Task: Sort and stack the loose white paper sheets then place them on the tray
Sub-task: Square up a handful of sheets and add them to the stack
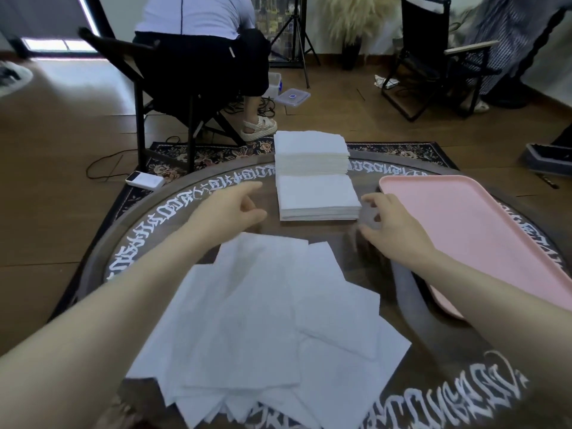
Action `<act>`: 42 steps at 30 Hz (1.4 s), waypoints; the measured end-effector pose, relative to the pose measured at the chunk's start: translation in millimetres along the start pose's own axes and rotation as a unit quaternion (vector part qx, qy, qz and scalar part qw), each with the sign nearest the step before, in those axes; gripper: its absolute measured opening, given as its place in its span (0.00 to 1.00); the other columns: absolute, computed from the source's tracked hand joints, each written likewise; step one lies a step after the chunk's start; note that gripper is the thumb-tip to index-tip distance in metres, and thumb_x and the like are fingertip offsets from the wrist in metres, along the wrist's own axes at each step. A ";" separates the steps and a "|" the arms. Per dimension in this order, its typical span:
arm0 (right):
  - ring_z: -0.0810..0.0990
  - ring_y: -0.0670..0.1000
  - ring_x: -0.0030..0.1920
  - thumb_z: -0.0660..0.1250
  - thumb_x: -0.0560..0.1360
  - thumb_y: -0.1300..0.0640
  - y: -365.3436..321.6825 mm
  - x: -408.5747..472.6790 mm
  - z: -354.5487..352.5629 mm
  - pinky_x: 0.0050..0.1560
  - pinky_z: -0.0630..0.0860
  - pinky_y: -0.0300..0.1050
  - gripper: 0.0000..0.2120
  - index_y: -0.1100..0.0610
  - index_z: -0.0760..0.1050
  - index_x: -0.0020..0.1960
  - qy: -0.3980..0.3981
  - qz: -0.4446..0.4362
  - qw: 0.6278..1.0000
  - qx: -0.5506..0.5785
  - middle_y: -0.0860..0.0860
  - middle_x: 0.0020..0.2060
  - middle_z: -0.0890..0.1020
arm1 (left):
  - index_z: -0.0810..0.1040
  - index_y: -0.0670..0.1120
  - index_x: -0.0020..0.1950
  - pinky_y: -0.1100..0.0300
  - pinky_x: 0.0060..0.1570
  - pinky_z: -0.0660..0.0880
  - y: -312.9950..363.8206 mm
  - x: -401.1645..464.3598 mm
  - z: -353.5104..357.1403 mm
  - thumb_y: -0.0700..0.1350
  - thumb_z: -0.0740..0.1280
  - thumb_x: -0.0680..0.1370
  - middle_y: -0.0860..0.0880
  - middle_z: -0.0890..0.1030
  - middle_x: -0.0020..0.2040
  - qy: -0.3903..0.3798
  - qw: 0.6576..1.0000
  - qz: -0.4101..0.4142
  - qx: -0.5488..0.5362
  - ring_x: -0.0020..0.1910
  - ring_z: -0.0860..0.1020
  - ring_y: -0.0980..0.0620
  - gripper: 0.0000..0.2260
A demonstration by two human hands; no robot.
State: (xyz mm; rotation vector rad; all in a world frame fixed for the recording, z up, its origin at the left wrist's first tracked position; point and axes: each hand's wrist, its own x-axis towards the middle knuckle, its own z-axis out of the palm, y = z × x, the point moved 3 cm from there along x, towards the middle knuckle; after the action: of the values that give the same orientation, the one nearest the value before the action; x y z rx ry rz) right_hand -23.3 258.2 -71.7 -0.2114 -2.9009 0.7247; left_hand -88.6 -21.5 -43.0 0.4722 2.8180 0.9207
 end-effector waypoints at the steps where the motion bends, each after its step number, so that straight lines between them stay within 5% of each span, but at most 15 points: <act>1: 0.74 0.53 0.60 0.69 0.76 0.55 -2.3 -7.6 -3.0 0.57 0.73 0.52 0.23 0.53 0.68 0.70 -0.005 0.008 1.000 0.011 0.52 0.64 0.72 | 0.69 0.55 0.74 0.51 0.56 0.75 -7.0 -12.7 -9.4 0.50 0.68 0.78 0.54 0.80 0.54 0.021 1.000 -0.011 -0.011 0.54 0.78 0.52 0.24; 4: 0.74 0.47 0.54 0.70 0.75 0.54 -11.2 -33.5 -6.8 0.56 0.72 0.47 0.22 0.52 0.72 0.67 -0.049 0.030 0.997 0.050 0.50 0.60 0.75 | 0.71 0.50 0.73 0.50 0.62 0.73 -29.3 -54.4 -25.9 0.49 0.67 0.79 0.49 0.78 0.64 0.047 0.997 -0.053 0.029 0.63 0.75 0.49 0.22; 8: 0.75 0.50 0.56 0.71 0.75 0.51 -19.2 -66.4 -9.6 0.59 0.71 0.46 0.23 0.53 0.72 0.67 -0.109 0.075 0.989 0.071 0.51 0.61 0.76 | 0.58 0.52 0.79 0.47 0.72 0.62 -48.8 -117.2 -10.5 0.61 0.63 0.79 0.45 0.55 0.80 -0.090 0.972 -0.120 0.179 0.77 0.58 0.45 0.32; 11: 0.75 0.53 0.60 0.71 0.76 0.51 -21.0 -88.6 -9.8 0.57 0.71 0.46 0.27 0.58 0.68 0.71 -0.150 0.137 0.972 0.118 0.54 0.63 0.75 | 0.50 0.50 0.81 0.46 0.76 0.53 -47.8 -154.3 8.8 0.66 0.60 0.77 0.46 0.45 0.81 -0.152 0.968 -0.129 0.152 0.80 0.47 0.46 0.38; 16: 0.74 0.51 0.37 0.72 0.76 0.52 -23.2 -116.4 -10.5 0.35 0.71 0.42 0.22 0.64 0.76 0.63 -0.196 0.230 0.926 0.225 0.51 0.39 0.76 | 0.45 0.53 0.81 0.46 0.77 0.48 -32.5 -184.6 31.2 0.66 0.61 0.78 0.45 0.42 0.81 -0.166 0.968 -0.083 0.169 0.80 0.42 0.46 0.39; 21: 0.86 0.58 0.49 0.75 0.72 0.47 -27.6 -128.6 -6.2 0.58 0.80 0.55 0.20 0.62 0.83 0.54 -0.268 0.247 0.890 0.274 0.57 0.46 0.87 | 0.44 0.55 0.81 0.46 0.77 0.49 -32.6 -192.8 40.2 0.65 0.59 0.79 0.47 0.42 0.81 -0.134 0.973 -0.073 0.173 0.80 0.43 0.47 0.37; 25: 0.86 0.57 0.46 0.77 0.70 0.47 -29.7 -126.7 -0.9 0.49 0.82 0.49 0.20 0.61 0.82 0.53 -0.278 0.254 0.890 0.259 0.56 0.44 0.87 | 0.39 0.54 0.80 0.45 0.77 0.43 -29.1 -191.1 51.1 0.65 0.54 0.80 0.49 0.38 0.81 -0.082 0.974 -0.049 0.205 0.80 0.40 0.49 0.36; 30: 0.84 0.58 0.45 0.77 0.70 0.53 -24.5 -115.2 -4.6 0.55 0.79 0.54 0.12 0.59 0.83 0.49 -0.189 0.261 0.880 0.349 0.56 0.44 0.87 | 0.38 0.58 0.80 0.43 0.76 0.38 -36.2 -187.9 60.8 0.66 0.50 0.80 0.52 0.36 0.80 -0.118 0.971 -0.034 0.204 0.79 0.35 0.53 0.33; 33: 0.84 0.58 0.51 0.78 0.69 0.55 -16.7 -113.2 -8.4 0.60 0.76 0.53 0.16 0.61 0.82 0.53 -0.183 0.296 0.863 0.365 0.56 0.48 0.86 | 0.39 0.59 0.80 0.42 0.76 0.39 -42.7 -186.4 54.9 0.68 0.51 0.79 0.52 0.36 0.80 -0.126 0.969 -0.041 0.209 0.79 0.36 0.52 0.35; 36: 0.83 0.58 0.43 0.77 0.70 0.56 -8.4 -114.0 -7.6 0.49 0.78 0.53 0.17 0.64 0.79 0.54 -0.181 0.338 0.853 0.355 0.58 0.45 0.85 | 0.40 0.60 0.80 0.42 0.76 0.39 -43.2 -187.5 52.2 0.68 0.51 0.79 0.53 0.36 0.80 -0.136 0.967 -0.040 0.212 0.79 0.35 0.52 0.34; 38: 0.82 0.56 0.34 0.76 0.71 0.54 -8.2 -113.1 -9.4 0.42 0.78 0.51 0.14 0.63 0.80 0.51 -0.196 0.345 0.852 0.343 0.57 0.37 0.85 | 0.42 0.59 0.80 0.42 0.76 0.39 -41.7 -187.6 51.4 0.68 0.52 0.79 0.53 0.37 0.80 -0.133 0.968 -0.041 0.208 0.79 0.36 0.52 0.34; 42: 0.85 0.55 0.46 0.77 0.67 0.39 -12.4 -115.0 -14.9 0.44 0.82 0.47 0.26 0.57 0.80 0.55 -0.259 0.297 0.894 0.214 0.56 0.51 0.85 | 0.45 0.59 0.80 0.41 0.76 0.41 -36.9 -186.8 48.6 0.67 0.53 0.79 0.53 0.39 0.81 -0.127 0.971 -0.042 0.200 0.79 0.37 0.52 0.33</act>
State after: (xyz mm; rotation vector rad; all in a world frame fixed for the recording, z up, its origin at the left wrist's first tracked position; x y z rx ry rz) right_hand 90.7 234.5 -64.9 -1.0161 -3.0264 1.7274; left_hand 88.9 -85.8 -97.5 0.4718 2.7527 0.2460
